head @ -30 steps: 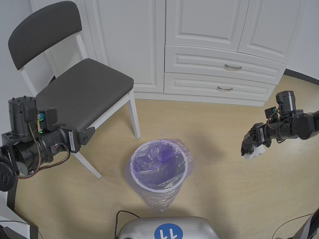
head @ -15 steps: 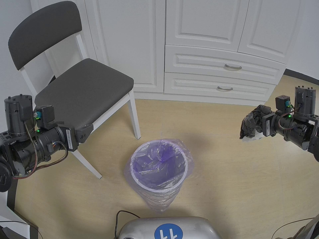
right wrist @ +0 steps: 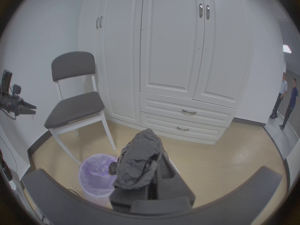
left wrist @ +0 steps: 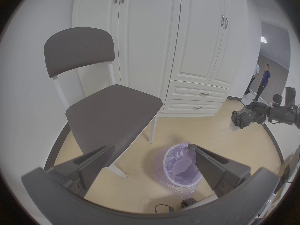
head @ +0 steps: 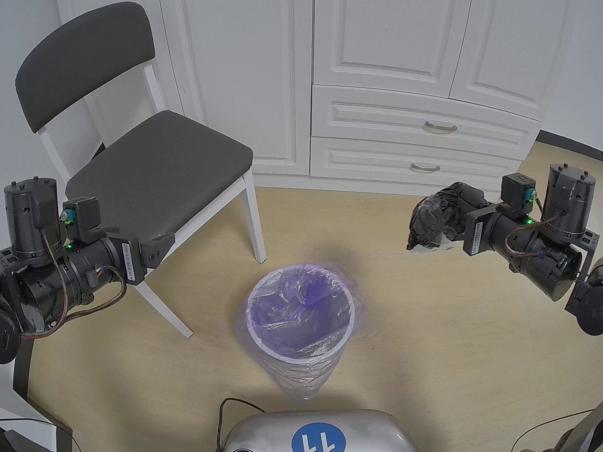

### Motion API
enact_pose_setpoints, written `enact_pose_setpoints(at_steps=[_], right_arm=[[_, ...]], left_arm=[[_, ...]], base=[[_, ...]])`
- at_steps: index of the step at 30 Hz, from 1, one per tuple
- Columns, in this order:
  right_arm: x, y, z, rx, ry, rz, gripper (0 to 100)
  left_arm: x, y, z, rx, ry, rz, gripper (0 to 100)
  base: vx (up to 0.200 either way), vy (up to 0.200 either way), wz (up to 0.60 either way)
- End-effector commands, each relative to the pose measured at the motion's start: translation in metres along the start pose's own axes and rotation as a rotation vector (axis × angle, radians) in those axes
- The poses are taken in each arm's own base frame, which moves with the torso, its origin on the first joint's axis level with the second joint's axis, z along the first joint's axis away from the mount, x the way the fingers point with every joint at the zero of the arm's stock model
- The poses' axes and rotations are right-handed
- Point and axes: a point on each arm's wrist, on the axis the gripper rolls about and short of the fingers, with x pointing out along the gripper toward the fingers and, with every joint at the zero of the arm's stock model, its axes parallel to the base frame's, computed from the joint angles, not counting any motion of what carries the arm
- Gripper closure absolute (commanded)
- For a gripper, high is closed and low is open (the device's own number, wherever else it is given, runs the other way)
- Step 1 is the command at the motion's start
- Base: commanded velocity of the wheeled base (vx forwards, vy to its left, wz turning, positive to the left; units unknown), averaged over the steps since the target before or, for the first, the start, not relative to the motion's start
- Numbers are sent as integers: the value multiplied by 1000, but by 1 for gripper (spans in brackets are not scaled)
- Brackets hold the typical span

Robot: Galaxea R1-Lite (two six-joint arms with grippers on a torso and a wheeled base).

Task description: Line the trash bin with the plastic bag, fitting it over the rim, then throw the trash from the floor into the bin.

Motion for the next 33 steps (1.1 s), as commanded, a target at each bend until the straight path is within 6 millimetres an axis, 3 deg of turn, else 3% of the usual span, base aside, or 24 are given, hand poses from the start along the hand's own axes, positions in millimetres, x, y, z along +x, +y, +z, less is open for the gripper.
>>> enact_pose_setpoints(at_steps=[1, 20, 33], right_arm=[[16, 29, -13, 34, 10, 66, 100], [55, 116, -42, 242, -157, 229, 100], [68, 139, -65, 291, -100, 263, 100]], left_arm=[[-3, 0, 3, -3, -15, -1, 0], [-11, 1, 10, -8, -77, -6, 0], [-8, 1, 9, 15, -86, -2, 0]], base=[[0, 0, 0], [0, 0, 0], [0, 0, 0]])
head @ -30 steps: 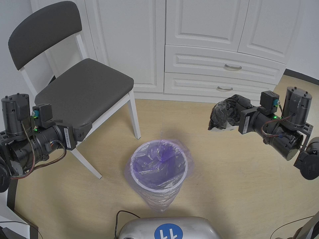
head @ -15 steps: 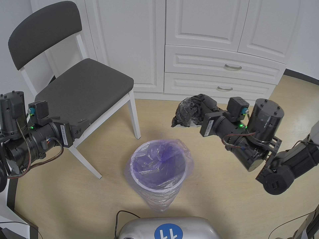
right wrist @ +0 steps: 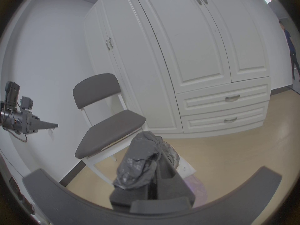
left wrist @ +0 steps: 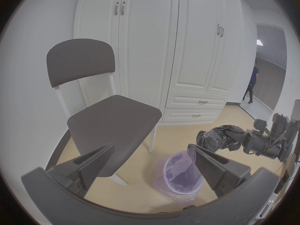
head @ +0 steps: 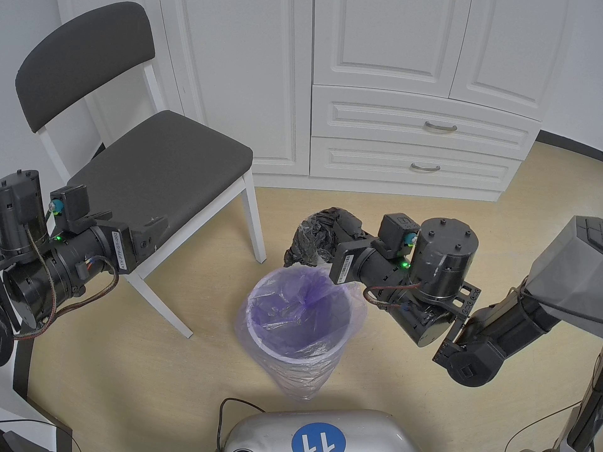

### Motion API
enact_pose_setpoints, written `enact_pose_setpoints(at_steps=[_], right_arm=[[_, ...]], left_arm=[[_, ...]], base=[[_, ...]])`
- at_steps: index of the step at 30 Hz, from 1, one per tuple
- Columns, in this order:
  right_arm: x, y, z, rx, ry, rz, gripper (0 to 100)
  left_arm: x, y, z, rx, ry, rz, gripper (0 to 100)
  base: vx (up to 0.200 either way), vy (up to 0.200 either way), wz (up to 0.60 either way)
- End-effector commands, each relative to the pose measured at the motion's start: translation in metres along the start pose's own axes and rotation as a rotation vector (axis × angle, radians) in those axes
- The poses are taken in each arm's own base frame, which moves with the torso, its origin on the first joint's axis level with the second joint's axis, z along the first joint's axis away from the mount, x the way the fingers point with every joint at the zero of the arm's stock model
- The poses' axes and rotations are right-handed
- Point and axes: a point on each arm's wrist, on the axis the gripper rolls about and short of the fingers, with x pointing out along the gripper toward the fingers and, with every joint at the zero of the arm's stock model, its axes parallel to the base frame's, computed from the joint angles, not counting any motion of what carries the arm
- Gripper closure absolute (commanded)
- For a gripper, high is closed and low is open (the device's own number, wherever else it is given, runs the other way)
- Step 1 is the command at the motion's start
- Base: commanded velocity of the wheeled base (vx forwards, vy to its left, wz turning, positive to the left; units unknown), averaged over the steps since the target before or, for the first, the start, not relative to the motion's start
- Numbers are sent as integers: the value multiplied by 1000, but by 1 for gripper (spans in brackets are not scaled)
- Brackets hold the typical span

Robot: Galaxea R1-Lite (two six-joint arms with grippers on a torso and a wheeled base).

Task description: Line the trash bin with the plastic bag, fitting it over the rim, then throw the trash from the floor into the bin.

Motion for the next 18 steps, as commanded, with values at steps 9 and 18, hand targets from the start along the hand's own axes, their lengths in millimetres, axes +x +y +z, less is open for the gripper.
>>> enact_pose_setpoints(at_steps=[9, 18], right_arm=[[16, 12, -16, 174, 147, -4, 100], [44, 16, -24, 343, 324, -107, 100]], left_arm=[[2, -1, -2, 5, 10, 0, 0], [2, -1, -1, 5, 5, 0, 0]], base=[[0, 0, 0], [0, 0, 0]])
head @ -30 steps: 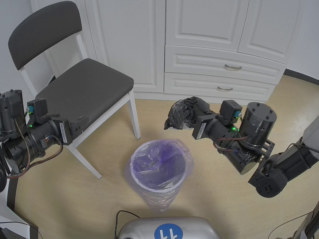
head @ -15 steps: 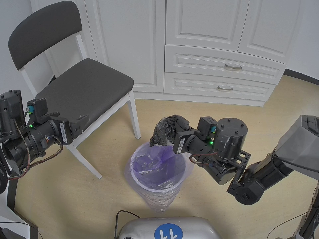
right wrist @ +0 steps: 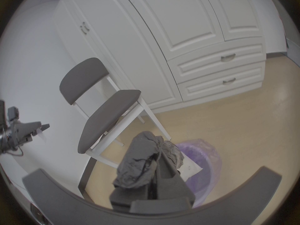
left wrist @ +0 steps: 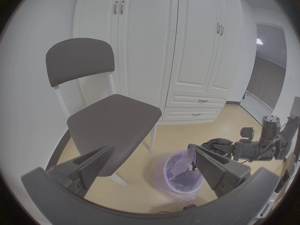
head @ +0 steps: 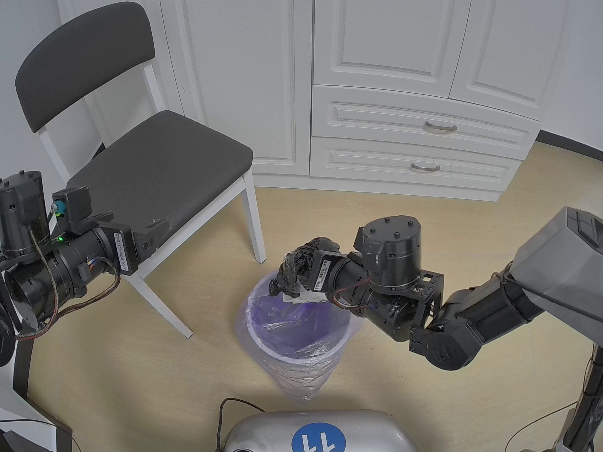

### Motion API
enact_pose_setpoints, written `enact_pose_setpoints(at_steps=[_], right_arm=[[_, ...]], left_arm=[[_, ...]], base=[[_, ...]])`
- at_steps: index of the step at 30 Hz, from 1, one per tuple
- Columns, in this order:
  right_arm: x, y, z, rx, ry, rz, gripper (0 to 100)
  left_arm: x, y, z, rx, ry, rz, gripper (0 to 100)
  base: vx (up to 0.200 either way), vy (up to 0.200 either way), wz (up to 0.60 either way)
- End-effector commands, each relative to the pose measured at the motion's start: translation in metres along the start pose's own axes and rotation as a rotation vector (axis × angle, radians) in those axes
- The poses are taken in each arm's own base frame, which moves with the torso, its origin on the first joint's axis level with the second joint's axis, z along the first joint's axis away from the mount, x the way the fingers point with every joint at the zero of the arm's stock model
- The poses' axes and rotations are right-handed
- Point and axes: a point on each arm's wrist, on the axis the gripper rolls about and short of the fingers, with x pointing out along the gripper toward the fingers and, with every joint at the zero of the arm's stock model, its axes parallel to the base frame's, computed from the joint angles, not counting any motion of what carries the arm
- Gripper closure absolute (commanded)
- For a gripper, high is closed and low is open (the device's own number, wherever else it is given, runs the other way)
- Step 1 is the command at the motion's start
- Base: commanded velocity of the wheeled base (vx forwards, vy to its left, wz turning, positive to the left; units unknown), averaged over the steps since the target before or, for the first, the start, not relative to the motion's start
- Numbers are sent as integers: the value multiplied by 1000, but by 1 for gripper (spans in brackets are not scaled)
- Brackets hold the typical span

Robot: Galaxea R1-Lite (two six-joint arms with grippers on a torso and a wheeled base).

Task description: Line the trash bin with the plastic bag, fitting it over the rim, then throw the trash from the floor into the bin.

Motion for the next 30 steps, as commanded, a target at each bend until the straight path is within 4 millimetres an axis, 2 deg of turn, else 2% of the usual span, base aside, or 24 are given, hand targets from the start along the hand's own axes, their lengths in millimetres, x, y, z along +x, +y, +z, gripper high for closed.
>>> enact_pose_setpoints(at_steps=[1, 7, 9, 14, 21, 26, 30], right_arm=[[21, 6, 2, 131, 85, -57, 100], [38, 0, -5, 217, 148, -67, 100], [46, -6, -20, 219, 182, -78, 100], [52, -11, -28, 227, 193, -91, 100], [66, -28, -45, 231, 186, -111, 100], [65, -31, -52, 212, 220, -121, 100], [54, -37, -64, 132, 298, -108, 100]], left_arm=[[0, 0, 1, -1, -4, 1, 0], [1, 0, 1, -2, -10, -1, 0], [2, 0, 2, -4, -20, 0, 0], [1, 0, 2, -3, -23, 0, 0], [1, 0, 3, -3, -26, -2, 0], [1, 0, 3, -3, -26, -2, 0], [0, 0, 3, -3, -29, -1, 0]], base=[[0, 0, 0], [0, 0, 0], [0, 0, 0], [0, 0, 0], [0, 0, 0], [0, 0, 0], [0, 0, 0]])
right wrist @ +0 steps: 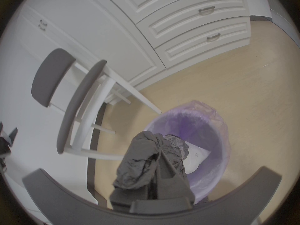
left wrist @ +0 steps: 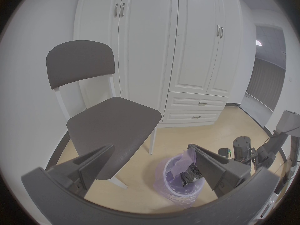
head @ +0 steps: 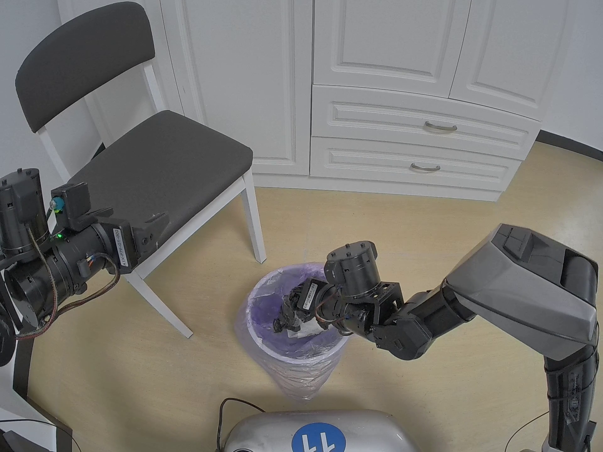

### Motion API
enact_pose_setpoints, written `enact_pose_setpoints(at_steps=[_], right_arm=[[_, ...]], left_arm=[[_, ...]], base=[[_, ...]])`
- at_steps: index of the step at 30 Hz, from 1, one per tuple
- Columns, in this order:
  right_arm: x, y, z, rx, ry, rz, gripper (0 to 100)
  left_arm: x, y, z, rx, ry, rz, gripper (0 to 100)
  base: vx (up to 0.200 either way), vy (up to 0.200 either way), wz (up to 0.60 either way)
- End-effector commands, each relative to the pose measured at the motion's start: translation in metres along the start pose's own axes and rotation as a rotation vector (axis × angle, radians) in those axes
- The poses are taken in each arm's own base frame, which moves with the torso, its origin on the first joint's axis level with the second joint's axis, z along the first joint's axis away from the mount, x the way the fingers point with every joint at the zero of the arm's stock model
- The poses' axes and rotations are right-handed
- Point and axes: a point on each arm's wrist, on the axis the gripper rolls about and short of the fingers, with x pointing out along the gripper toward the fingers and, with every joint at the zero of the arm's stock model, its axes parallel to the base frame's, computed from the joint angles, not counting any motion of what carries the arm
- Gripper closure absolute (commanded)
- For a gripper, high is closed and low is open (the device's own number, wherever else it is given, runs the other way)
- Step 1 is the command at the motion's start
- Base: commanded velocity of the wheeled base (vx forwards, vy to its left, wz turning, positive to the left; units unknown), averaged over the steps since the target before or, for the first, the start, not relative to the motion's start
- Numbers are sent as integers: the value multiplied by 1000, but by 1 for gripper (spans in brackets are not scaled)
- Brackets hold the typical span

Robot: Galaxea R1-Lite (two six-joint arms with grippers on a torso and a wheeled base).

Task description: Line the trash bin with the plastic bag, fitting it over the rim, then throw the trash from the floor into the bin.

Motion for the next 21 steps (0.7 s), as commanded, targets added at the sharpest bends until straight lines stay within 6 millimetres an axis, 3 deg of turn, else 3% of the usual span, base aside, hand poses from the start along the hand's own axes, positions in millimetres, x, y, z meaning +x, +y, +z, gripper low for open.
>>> enact_pose_setpoints(at_steps=[1, 8, 21], right_arm=[[-5, -10, -15, -82, 69, -15, 100], [-11, -13, -29, -151, 117, -24, 100], [20, -3, -26, 24, 42, 8, 100]], left_arm=[[-1, 0, 1, -1, -3, 1, 0], [-1, 0, 1, -1, -5, 1, 0], [1, 0, 0, -2, -8, -1, 0]], base=[[0, 0, 0], [0, 0, 0], [0, 0, 0]])
